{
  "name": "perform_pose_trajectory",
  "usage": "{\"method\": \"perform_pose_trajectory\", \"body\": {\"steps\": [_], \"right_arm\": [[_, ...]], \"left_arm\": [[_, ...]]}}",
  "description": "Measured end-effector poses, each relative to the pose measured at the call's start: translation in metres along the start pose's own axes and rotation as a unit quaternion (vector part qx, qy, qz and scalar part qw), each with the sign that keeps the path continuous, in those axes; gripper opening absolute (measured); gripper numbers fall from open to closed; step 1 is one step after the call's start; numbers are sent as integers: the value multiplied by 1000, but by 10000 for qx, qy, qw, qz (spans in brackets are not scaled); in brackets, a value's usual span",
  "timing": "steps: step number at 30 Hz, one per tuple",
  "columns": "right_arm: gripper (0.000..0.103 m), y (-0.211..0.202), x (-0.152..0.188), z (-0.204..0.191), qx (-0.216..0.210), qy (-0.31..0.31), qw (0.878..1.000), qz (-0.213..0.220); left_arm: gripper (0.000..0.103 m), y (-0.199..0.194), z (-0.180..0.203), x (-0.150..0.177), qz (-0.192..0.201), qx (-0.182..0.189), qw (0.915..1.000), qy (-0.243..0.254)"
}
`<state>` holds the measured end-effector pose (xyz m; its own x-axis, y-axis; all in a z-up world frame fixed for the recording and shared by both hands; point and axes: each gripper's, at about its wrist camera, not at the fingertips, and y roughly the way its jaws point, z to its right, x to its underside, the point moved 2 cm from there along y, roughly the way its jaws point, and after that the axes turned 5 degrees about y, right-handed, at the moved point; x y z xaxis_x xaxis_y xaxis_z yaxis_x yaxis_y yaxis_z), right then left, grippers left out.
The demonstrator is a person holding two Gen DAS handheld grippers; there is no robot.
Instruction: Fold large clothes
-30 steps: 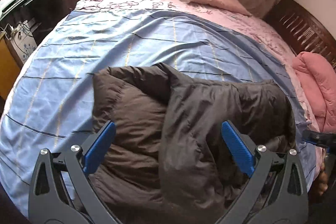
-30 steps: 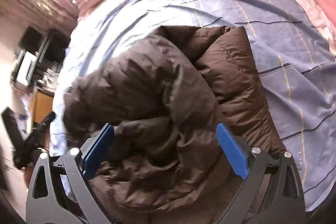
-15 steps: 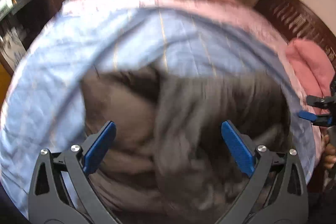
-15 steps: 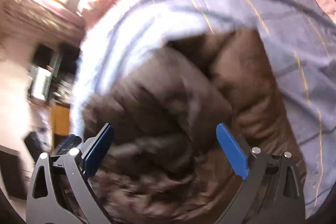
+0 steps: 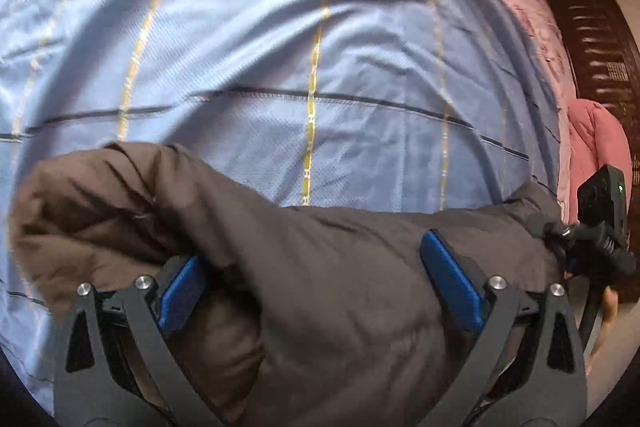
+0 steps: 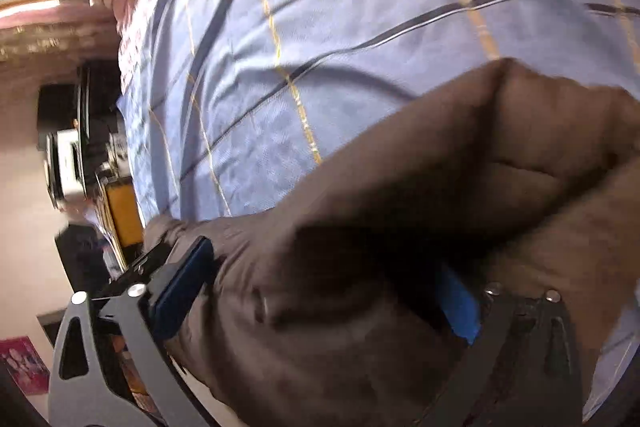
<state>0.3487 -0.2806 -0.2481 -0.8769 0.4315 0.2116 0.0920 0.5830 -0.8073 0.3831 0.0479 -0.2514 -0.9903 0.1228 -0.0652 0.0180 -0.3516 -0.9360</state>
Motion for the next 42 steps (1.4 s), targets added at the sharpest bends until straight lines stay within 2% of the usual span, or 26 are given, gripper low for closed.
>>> {"method": "perform_pose_trajectory", "body": {"steps": [1,2,3,4,5,7,9,11,14,16,18,22,23,27,30,32,35,37,38,40,41,42], "right_arm": [[62,3,2,-3,148,-92,9998,49],[50,4,1,-5,312,-138,9993,154],[43,3,0,-8,332,-178,9990,253],[33,-1,-1,-11,301,-252,9986,365],[28,-8,-2,-15,243,-330,9978,526],[21,-24,-8,-19,-65,-281,9964,796],[20,-48,-11,-30,-197,-415,9905,1293],[19,-69,-12,-42,-398,-658,9815,1756],[19,-109,3,-72,-765,-1250,9559,2546],[19,-131,19,-86,-918,-1660,9357,2976],[19,-144,43,-95,-824,-2156,9177,3234],[19,-149,94,-88,-662,-2699,9039,3253],[19,-148,107,-85,-652,-2777,9021,3238],[19,-151,171,-64,-635,-2953,9005,3127],[19,-150,226,-38,-559,-3025,9053,2929],[19,-145,256,-24,-387,-3025,9110,2776],[18,-132,295,6,-127,-2874,9247,2492],[17,-118,312,25,55,-2646,9364,2305],[16,-108,317,37,230,-2460,9444,2168],[15,-90,324,54,401,-2207,9539,1995],[15,-83,326,60,479,-2151,9557,1952],[15,-79,327,65,517,-2096,9573,1923]], "left_arm": [[67,5,-1,0,38,-46,10000,-52],[36,11,-4,-2,14,-148,9998,-102],[18,15,-9,-4,-11,-144,9997,-176],[16,14,-11,-7,30,-128,9997,-216],[14,7,-13,-11,218,-94,9995,-193],[12,-18,-13,-20,671,-84,9977,-104],[12,-42,-14,-26,1032,117,9945,-149],[12,-81,-6,-31,1610,198,9868,7],[12,-134,15,-25,2411,9,9694,462],[12,-156,27,-13,2781,-147,9578,713],[12,-170,36,11,3016,-378,9474,1007],[14,-182,45,77,3238,-489,9340,1427],[18,-181,46,89,3215,-425,9350,1432],[20,-182,39,159,3019,-212,9409,1518],[27,-174,37,206,2694,-195,9481,1681],[29,-158,38,237,2145,-274,9571,1931],[30,-129,37,276,1226,-527,9638,2310],[31,-107,26,296,588,-564,9707,2260],[31,-102,21,302,388,-534,9734,2194],[31,-111,20,312,315,-349,9740,2217],[31,-123,23,312,464,-257,9725,2267],[34,-145,28,311,784,-135,9692,2333]]}}
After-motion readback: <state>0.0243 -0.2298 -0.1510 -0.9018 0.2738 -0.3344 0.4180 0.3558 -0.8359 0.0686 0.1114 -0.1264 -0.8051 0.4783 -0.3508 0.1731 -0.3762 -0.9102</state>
